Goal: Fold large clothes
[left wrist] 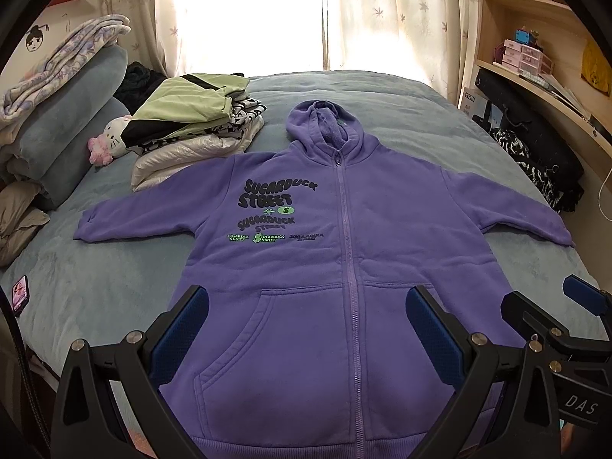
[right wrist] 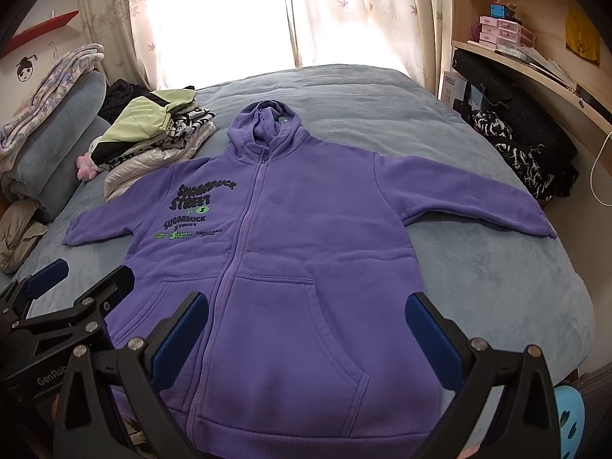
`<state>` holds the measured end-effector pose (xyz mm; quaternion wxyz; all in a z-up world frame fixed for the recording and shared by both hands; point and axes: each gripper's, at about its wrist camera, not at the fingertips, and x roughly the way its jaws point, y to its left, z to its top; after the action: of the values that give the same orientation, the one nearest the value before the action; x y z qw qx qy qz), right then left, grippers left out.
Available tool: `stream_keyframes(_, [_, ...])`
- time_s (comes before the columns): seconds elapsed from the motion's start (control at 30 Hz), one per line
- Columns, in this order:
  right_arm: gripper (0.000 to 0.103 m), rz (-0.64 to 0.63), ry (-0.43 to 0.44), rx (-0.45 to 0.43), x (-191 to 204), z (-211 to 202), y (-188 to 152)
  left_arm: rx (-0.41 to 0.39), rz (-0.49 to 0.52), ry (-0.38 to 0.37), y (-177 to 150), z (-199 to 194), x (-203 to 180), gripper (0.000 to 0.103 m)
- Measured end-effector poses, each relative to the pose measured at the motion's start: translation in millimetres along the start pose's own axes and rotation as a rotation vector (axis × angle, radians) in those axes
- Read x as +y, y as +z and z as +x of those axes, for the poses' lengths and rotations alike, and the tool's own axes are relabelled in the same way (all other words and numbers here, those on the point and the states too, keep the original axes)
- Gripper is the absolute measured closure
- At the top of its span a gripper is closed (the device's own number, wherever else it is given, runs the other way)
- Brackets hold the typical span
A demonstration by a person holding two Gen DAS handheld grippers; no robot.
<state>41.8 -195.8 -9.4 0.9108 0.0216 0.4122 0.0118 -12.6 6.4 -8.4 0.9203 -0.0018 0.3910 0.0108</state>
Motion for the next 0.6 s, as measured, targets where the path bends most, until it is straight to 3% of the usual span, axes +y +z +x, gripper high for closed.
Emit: stream_keyframes(0.6, [0.0, 0.003, -0.002, 0.001, -2.0, 2.0, -5.8, 0.004, 0.002, 0.002, -2.8, -1.0, 0.1, 0.001])
